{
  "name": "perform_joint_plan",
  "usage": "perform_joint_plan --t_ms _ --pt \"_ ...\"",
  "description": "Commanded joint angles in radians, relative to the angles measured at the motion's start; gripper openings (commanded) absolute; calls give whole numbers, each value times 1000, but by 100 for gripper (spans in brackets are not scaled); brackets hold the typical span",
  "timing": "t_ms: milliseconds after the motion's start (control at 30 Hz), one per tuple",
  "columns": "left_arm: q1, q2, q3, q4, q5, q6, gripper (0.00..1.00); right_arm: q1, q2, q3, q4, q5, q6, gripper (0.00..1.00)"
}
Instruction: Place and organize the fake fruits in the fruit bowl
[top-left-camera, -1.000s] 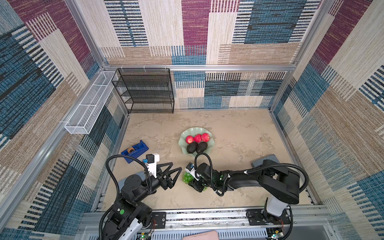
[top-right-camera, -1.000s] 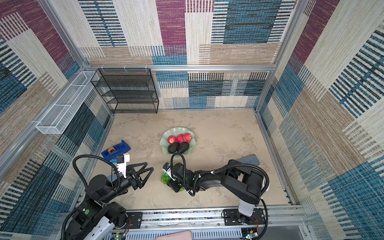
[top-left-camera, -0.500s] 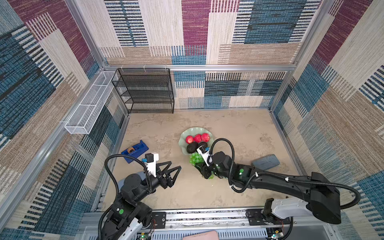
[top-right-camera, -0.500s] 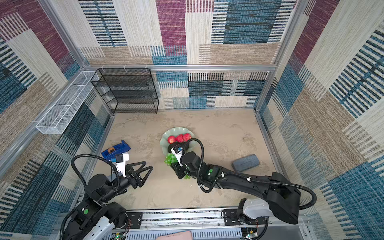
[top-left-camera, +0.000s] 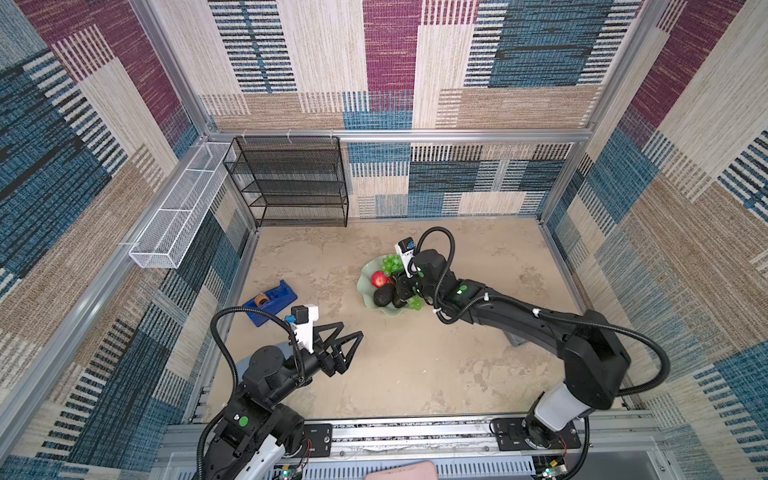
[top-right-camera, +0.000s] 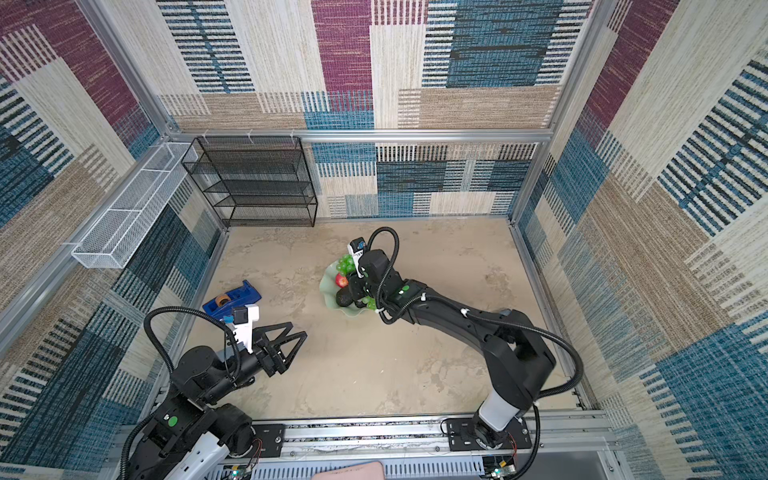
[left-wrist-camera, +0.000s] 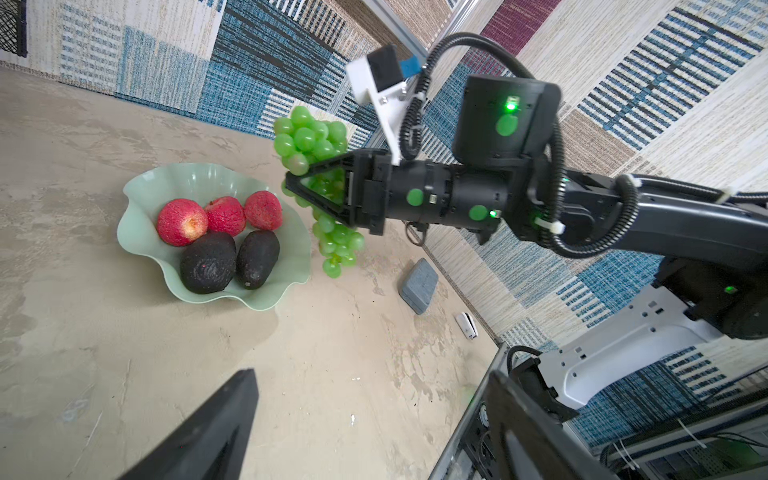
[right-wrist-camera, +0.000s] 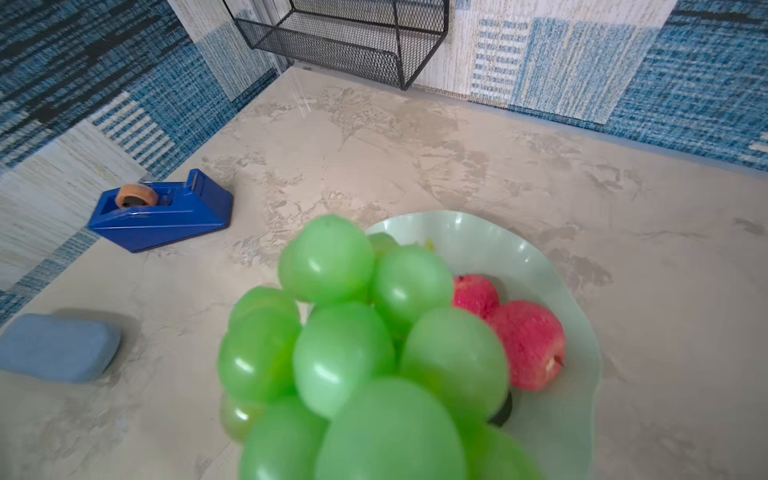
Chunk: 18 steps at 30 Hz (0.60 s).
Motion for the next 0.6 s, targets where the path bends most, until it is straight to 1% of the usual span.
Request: perform_joint_plan --t_ms 0,233,333,400,567 --pt "-1 -4 4 -6 -14 22 89 -11 108 69 7 9 -26 38" --pt "0 -13 2 -16 -33 24 89 -15 297 168 46 42 -26 41" --pt "0 -12 2 -17 -38 27 89 -16 335 191 48 47 -21 48" --pt "1 -12 2 -25 -48 27 89 -17 340 191 57 43 -16 58" --pt "0 -13 1 -32 -53 25 89 -18 308 160 102 41 -10 91"
